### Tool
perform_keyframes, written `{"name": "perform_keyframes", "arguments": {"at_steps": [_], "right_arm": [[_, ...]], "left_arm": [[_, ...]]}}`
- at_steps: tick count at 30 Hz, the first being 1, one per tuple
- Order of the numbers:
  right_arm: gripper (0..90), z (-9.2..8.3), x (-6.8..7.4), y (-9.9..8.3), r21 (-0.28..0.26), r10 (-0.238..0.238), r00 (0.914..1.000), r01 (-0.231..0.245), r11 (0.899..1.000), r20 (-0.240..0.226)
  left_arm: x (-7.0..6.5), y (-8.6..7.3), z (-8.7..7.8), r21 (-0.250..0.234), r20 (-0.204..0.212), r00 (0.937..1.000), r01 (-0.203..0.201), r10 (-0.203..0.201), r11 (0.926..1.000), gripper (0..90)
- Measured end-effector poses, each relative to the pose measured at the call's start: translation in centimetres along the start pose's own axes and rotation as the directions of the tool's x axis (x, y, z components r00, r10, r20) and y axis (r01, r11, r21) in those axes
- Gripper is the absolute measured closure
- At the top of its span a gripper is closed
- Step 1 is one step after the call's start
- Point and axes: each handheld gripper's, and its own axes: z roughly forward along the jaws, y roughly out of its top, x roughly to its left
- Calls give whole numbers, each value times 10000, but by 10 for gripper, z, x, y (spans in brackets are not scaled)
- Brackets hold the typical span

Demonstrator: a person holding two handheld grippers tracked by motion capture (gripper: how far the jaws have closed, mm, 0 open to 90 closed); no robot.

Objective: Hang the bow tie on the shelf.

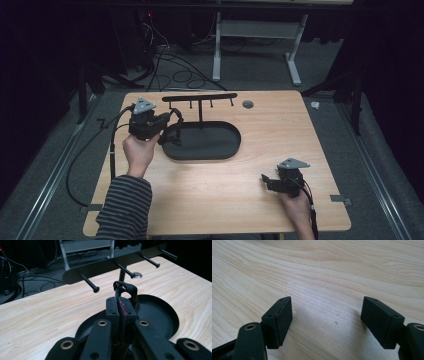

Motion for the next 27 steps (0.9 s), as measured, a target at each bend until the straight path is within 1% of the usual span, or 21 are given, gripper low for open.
{"name": "perform_keyframes", "arguments": {"at_steps": [1,3,6,8,14,16,18,19,25,27], "right_arm": [[266,0,0,0,0,0,10000,0,10000,0],[266,0,0,0,1,1,10000,-1,10000,-1],[266,0,0,0,-1,-1,10000,1,10000,0],[266,0,0,0,-12,0,10000,0,10000,8],[266,0,0,0,-14,-8,10000,8,10000,10],[266,0,0,0,-13,-4,10000,4,10000,8],[266,0,0,0,-14,-12,10000,12,10000,11],[266,0,0,0,-14,-13,10000,13,10000,12],[266,0,0,0,-15,-17,10000,17,10000,11],[266,0,0,0,-12,-15,10000,15,10000,7]], "left_arm": [[0,0,0,0,0,10000,0,0,10000,874],[0,2,3,133,-208,9996,-198,200,9997,874],[1,5,3,139,-307,9991,-274,278,9995,874],[2,6,4,41,-299,9994,-195,197,9998,874],[7,5,7,105,-501,9987,-101,107,9999,874],[11,5,9,73,-609,9981,20,-16,10000,874],[11,5,9,55,-644,9979,54,-50,10000,874],[13,5,10,43,-734,9972,112,-109,9999,874],[18,5,14,11,-855,9959,291,-289,9996,874],[18,6,16,75,-870,9959,253,-246,9997,874]]}}
